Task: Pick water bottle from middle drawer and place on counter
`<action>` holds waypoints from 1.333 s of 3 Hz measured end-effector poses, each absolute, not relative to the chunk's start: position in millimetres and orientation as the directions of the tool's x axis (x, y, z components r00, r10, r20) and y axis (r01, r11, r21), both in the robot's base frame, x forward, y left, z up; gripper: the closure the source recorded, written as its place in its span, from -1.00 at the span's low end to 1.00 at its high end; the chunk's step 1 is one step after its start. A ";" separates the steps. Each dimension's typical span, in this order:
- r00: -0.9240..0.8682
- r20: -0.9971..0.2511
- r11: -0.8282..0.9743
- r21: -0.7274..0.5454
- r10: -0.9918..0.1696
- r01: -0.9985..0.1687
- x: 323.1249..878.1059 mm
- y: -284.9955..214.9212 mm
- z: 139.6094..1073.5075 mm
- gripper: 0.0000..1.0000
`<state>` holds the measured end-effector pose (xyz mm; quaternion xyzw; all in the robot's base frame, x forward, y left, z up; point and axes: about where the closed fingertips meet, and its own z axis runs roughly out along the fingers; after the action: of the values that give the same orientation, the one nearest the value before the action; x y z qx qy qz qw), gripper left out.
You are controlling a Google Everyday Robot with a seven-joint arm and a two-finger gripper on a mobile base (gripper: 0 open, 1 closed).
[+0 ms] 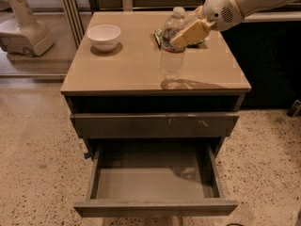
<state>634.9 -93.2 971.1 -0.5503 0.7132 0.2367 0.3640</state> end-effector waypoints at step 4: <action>-0.209 -0.779 0.299 0.028 -0.592 -0.954 684.5 -90.0 933.3 1.00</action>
Offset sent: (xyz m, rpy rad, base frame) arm 0.0547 -0.0058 -0.0103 -0.0004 0.0598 -0.0313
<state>684.5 -90.0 933.3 -0.5289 0.7305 0.2660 0.3405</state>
